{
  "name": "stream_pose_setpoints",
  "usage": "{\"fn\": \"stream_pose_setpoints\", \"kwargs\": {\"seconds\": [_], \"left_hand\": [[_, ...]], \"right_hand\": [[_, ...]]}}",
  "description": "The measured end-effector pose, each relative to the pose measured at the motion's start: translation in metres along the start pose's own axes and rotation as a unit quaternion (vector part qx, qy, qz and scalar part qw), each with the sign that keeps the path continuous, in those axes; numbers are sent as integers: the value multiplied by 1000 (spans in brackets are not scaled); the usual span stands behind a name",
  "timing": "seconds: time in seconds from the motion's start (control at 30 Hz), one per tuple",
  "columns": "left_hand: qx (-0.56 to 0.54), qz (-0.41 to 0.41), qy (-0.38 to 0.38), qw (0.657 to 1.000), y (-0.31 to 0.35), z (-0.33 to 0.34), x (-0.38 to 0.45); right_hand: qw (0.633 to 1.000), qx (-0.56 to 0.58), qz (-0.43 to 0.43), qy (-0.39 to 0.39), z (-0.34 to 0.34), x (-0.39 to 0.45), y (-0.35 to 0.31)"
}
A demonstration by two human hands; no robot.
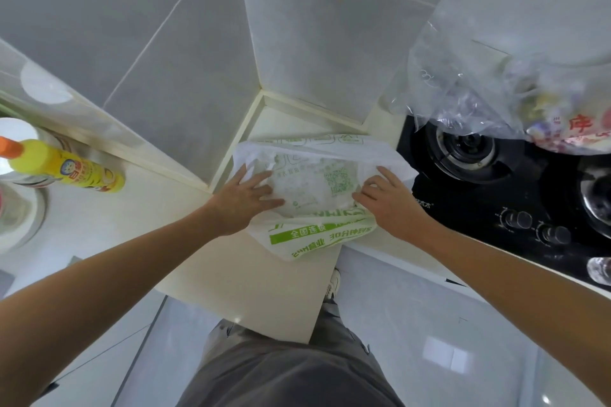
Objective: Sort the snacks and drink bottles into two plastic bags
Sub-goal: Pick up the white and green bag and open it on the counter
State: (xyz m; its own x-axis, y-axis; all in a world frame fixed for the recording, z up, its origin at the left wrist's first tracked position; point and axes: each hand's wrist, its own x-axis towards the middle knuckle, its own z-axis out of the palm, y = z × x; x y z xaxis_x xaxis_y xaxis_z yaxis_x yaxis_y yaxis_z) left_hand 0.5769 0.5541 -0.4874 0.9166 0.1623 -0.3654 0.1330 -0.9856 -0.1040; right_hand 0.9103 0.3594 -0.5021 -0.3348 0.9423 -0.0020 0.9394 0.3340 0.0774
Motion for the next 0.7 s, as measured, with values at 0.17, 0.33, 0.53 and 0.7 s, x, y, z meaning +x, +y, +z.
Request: {"fn": "stream_pose_setpoints", "kwargs": {"seconds": [0.17, 0.33, 0.53, 0.7], "left_hand": [[-8, -53, 8, 999, -2, 4, 8], [-14, -179, -69, 981, 0, -6, 14], [-15, -238, -127, 963, -4, -11, 25], [30, -223, -84, 971, -7, -17, 29]], "right_hand": [[985, 138, 62, -79, -13, -5, 15], [877, 354, 210, -248, -34, 9, 33], [809, 375, 314, -326, -44, 24, 41], [970, 92, 133, -184, -32, 32, 31]]}}
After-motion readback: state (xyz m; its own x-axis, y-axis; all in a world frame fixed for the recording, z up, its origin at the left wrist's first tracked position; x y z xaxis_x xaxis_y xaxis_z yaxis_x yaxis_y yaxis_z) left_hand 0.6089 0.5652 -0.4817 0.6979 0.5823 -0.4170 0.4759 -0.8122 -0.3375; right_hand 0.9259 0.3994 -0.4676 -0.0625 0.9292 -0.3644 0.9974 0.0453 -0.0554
